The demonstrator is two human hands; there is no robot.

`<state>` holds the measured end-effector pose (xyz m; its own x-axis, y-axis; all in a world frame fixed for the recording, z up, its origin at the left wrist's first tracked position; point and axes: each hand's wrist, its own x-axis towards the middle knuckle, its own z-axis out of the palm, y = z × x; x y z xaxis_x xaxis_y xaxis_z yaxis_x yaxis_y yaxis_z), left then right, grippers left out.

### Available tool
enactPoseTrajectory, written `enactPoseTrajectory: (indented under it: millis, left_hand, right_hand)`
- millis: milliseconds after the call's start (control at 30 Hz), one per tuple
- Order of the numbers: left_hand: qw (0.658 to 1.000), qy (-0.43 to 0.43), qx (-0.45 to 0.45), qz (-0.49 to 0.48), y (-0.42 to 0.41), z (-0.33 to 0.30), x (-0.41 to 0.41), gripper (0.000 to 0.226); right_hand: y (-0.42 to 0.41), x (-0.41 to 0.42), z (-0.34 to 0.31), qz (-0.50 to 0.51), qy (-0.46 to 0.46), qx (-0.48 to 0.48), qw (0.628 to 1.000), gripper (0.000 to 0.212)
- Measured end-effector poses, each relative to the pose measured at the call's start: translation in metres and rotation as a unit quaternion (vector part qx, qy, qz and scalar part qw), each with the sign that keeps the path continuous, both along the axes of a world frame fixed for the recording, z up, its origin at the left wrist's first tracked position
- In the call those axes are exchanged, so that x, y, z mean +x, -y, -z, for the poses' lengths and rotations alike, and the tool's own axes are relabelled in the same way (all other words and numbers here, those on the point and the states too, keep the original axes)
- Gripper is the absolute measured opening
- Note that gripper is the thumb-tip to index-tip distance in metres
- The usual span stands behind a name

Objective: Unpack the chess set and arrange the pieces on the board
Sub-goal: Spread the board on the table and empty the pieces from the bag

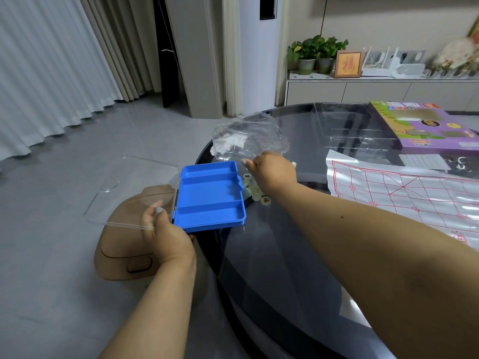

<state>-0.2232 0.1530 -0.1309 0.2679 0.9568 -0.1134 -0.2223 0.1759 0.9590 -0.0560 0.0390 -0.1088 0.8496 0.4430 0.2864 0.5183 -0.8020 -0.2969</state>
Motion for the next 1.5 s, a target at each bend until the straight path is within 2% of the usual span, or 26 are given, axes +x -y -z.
enactPoseTrajectory:
  millis: [300, 400, 500, 633, 767, 900, 1100, 1233, 1367, 1500]
  left_hand:
    - [1.0, 0.006, 0.0, 0.005, 0.001, 0.0, -0.001, 0.021]
    - [1.0, 0.015, -0.007, 0.001, 0.001, 0.0, -0.002, 0.022]
    - [1.0, 0.009, -0.009, -0.006, -0.001, -0.001, -0.002, 0.02]
    - [1.0, -0.003, -0.018, -0.007, -0.003, 0.001, -0.001, 0.019]
    - [1.0, -0.001, -0.019, -0.007, -0.003, 0.0, -0.001, 0.018]
    - [1.0, -0.003, -0.017, -0.011, -0.001, -0.002, -0.001, 0.018]
    - [0.999, -0.009, -0.046, -0.014, -0.006, 0.002, -0.002, 0.02]
    - [0.998, 0.023, -0.053, -0.026, -0.008, 0.0, -0.002, 0.022]
    - [0.995, 0.057, -0.068, -0.041, -0.01, -0.011, -0.003, 0.019]
    - [0.994, 0.084, -0.053, -0.049, -0.012, -0.032, 0.007, 0.019]
  right_hand:
    - [0.0, -0.001, 0.004, -0.056, 0.004, 0.035, 0.998, 0.057]
    - [0.008, 0.002, -0.01, -0.037, -0.042, 0.163, 0.985, 0.062]
    - [0.025, 0.017, -0.02, 0.045, -0.097, 0.283, 0.953, 0.068]
    - [0.043, 0.032, -0.019, 0.138, -0.178, 0.264, 0.938, 0.075]
    - [0.046, 0.035, -0.016, 0.16, -0.248, 0.27, 0.916, 0.077]
    - [0.046, 0.034, -0.012, 0.176, -0.267, 0.297, 0.9, 0.081]
    - [0.042, 0.034, -0.009, 0.215, -0.254, 0.262, 0.906, 0.087]
    - [0.045, 0.031, -0.01, 0.232, -0.242, 0.254, 0.907, 0.084]
    - [0.045, 0.026, -0.022, 0.223, -0.22, 0.303, 0.9, 0.079]
    - [0.031, 0.003, -0.042, 0.133, -0.276, 0.355, 0.883, 0.075]
